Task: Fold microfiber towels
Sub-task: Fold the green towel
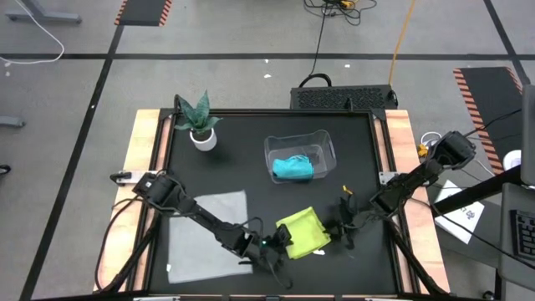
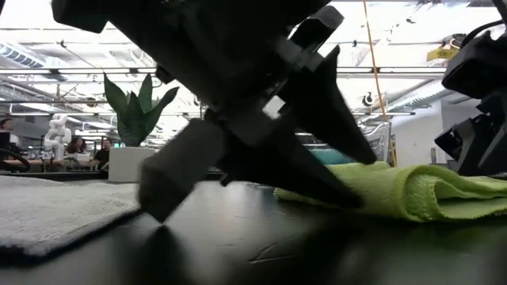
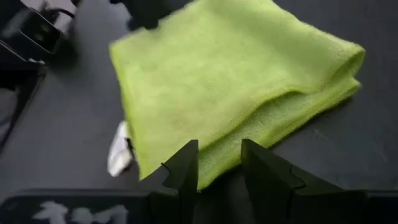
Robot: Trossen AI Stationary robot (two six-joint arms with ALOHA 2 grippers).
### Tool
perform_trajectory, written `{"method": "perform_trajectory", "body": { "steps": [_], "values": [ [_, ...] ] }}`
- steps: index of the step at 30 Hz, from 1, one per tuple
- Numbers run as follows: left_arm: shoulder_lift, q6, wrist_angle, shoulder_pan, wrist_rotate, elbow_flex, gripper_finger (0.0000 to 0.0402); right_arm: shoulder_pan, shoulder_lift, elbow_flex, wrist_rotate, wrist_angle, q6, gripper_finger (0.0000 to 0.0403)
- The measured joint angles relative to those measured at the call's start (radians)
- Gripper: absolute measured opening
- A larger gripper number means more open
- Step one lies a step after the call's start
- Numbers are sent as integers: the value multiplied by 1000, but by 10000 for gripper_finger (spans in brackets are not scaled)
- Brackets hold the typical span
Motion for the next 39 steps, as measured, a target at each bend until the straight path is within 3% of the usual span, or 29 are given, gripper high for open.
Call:
{"method": "perform_trajectory", "body": {
  "steps": [5,9,12,15,17,24,34,39],
  "values": [
    [6,7,90,4,-1,-2,190,-1,31,0,0,27,-8,112],
    [8,-42,106,26,119,-2,177,-10,46,0,1,50,-10,112],
    [8,-93,110,38,174,-3,128,-12,50,0,0,57,-10,112],
    [9,-177,125,43,181,-3,47,-12,50,0,0,61,-15,112],
    [9,-269,142,43,180,-3,15,-12,50,0,0,67,-19,112],
    [9,-568,190,43,149,-3,6,-12,50,0,0,99,-34,112],
    [-8,-672,296,1,100,-2,3,-11,50,0,-29,109,-67,112],
    [-9,-715,192,-35,11,-3,2,16,50,0,-30,128,-166,112]
  ]
}}
